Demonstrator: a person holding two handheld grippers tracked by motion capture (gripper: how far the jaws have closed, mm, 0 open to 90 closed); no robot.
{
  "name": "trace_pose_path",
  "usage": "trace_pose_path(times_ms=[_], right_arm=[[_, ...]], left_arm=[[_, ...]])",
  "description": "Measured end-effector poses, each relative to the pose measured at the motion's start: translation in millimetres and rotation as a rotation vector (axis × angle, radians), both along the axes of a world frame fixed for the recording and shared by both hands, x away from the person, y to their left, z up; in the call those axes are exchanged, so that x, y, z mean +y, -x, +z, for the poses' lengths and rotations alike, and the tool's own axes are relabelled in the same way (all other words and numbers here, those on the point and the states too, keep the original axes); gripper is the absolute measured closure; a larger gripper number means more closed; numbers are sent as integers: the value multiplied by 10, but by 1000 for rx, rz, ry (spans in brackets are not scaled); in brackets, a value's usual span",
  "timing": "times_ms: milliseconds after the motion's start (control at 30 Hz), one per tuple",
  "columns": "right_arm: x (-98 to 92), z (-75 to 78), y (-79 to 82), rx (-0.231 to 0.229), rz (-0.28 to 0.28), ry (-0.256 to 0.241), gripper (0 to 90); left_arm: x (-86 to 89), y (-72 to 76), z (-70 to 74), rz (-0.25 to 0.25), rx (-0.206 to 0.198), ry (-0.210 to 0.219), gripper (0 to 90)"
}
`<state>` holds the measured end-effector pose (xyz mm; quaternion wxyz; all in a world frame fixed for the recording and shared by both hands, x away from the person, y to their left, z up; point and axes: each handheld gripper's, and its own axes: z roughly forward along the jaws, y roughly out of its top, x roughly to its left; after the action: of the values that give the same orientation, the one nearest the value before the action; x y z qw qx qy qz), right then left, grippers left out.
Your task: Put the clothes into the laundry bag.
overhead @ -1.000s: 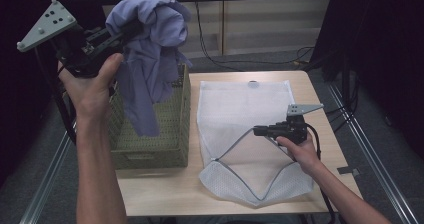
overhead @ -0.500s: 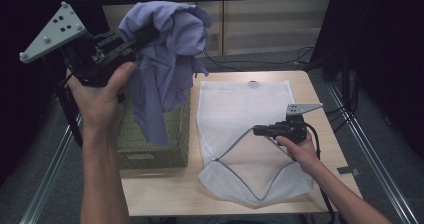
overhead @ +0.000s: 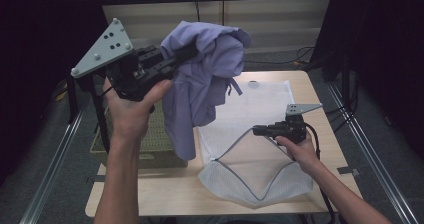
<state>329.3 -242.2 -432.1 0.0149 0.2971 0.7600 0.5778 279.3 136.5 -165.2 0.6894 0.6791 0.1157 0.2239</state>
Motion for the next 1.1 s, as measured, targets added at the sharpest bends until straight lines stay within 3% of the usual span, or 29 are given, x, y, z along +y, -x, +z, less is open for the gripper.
trace_pose_path(times_ms=[433, 733, 1033, 1100], right_arm=[[-1, -5, -5, -1, 4, -9, 886], [-12, -4, -7, 6, 2, -11, 886], [-16, -5, -9, -3, -2, -12, 886], [-19, 1, -7, -8, -1, -20, 886]], left_arm=[[-216, 81, -113, -50, 24, -15, 863], [-376, 54, -325, -111, 35, -62, 862], [-553, 61, -513, -150, 62, -51, 862], [-581, 51, -564, -163, 74, -68, 862]])
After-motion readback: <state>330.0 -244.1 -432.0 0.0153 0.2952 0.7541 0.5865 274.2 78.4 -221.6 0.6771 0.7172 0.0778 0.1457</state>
